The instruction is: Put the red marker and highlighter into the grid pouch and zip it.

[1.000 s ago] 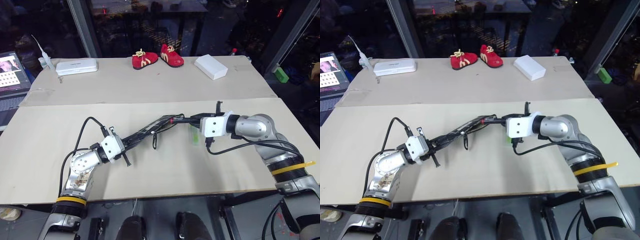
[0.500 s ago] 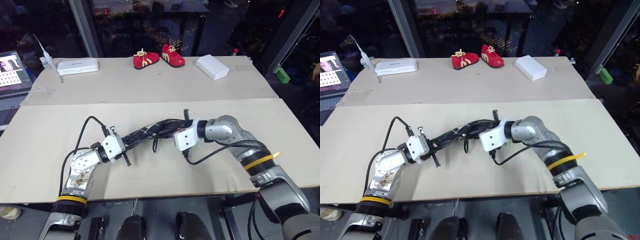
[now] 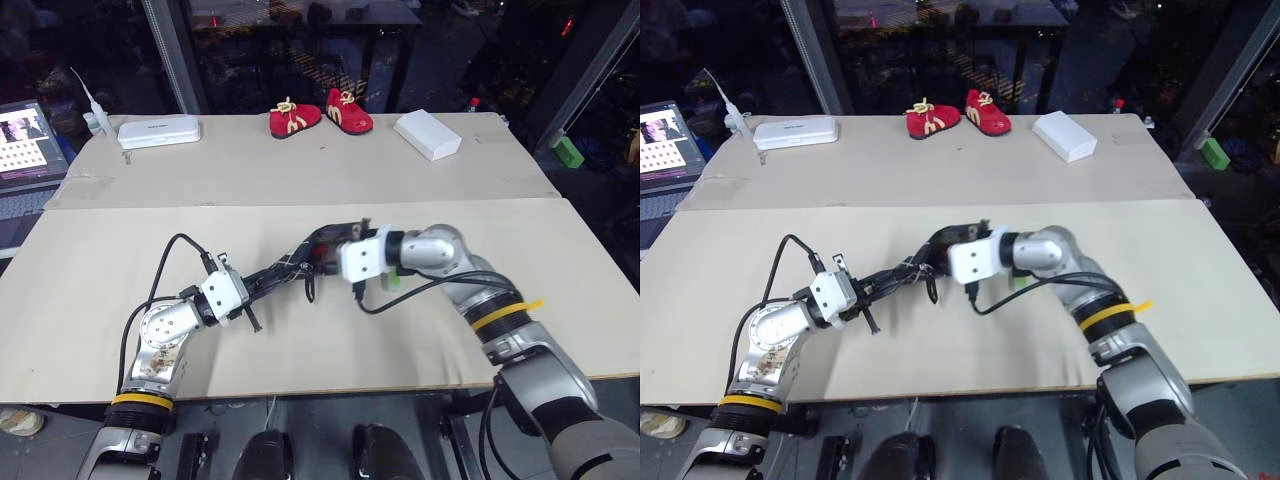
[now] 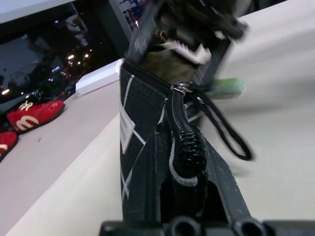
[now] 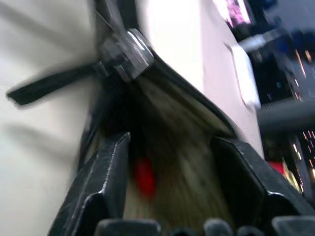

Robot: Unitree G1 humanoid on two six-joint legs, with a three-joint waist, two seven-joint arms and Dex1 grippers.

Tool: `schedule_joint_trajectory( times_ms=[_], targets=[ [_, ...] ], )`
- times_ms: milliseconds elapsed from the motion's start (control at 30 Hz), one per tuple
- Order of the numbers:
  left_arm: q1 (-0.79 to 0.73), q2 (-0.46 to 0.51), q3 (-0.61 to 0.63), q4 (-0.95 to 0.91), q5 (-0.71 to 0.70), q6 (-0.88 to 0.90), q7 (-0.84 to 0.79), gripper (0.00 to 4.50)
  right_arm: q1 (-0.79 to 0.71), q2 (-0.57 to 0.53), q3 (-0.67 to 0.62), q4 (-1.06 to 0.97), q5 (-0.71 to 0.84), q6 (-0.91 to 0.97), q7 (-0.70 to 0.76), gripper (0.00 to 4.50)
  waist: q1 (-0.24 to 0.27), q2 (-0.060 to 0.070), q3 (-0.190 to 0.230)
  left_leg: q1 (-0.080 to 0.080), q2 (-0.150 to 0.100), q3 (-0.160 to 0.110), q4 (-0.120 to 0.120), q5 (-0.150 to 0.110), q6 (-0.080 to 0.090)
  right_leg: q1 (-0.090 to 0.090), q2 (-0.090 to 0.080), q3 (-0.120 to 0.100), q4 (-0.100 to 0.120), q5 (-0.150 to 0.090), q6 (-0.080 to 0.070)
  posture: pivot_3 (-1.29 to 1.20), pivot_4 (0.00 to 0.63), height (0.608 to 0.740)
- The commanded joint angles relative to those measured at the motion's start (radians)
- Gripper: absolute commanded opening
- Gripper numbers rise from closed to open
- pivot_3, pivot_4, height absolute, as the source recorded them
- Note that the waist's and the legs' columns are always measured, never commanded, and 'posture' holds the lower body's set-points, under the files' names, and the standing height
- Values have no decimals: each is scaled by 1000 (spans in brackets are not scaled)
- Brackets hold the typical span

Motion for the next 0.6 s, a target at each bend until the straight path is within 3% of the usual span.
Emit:
schedule_joint_trajectory(
  times_ms=[33, 200, 400, 533, 600],
  targets=[
    [-4, 4, 7, -32, -11, -22, 6, 0, 24, -64, -123, -56, 165, 85, 68, 2732, -1, 0, 0, 0, 0, 0, 0, 0, 0, 0, 0, 0, 0, 0, 0, 0, 150, 740],
    [6, 10, 14, -38, -13, -21, 10, 0, 138, -142, -295, -296, 480, 552, 160, 2732, 0, 0, 0, 0, 1, -2, 0, 0, 0, 0, 0, 0, 0, 0, 0, 0, 150, 740],
    [21, 14, 22, -45, -15, -19, 17, 0, 276, -131, -363, -496, 477, 1042, -97, 2732, -3, 0, 0, 3, 2, -5, 0, 0, 0, 1, -1, 1, 1, 1, -2, 0, 150, 740],
    [24, 8, 20, -50, -8, -18, 25, 0, 324, 43, -365, -592, 450, 1399, -362, 2732, -7, 0, 0, 3, 2, -5, 0, 0, 0, -1, -1, 2, 5, 1, -3, 0, 150, 740],
    [28, 7, 19, -59, -8, -15, 29, 0, 336, 106, -374, -618, 448, 1489, -429, 2732, -5, 0, 0, 3, 2, -5, 0, 0, 0, -2, 0, 2, 7, 0, -3, 0, 150, 740]
  ],
)
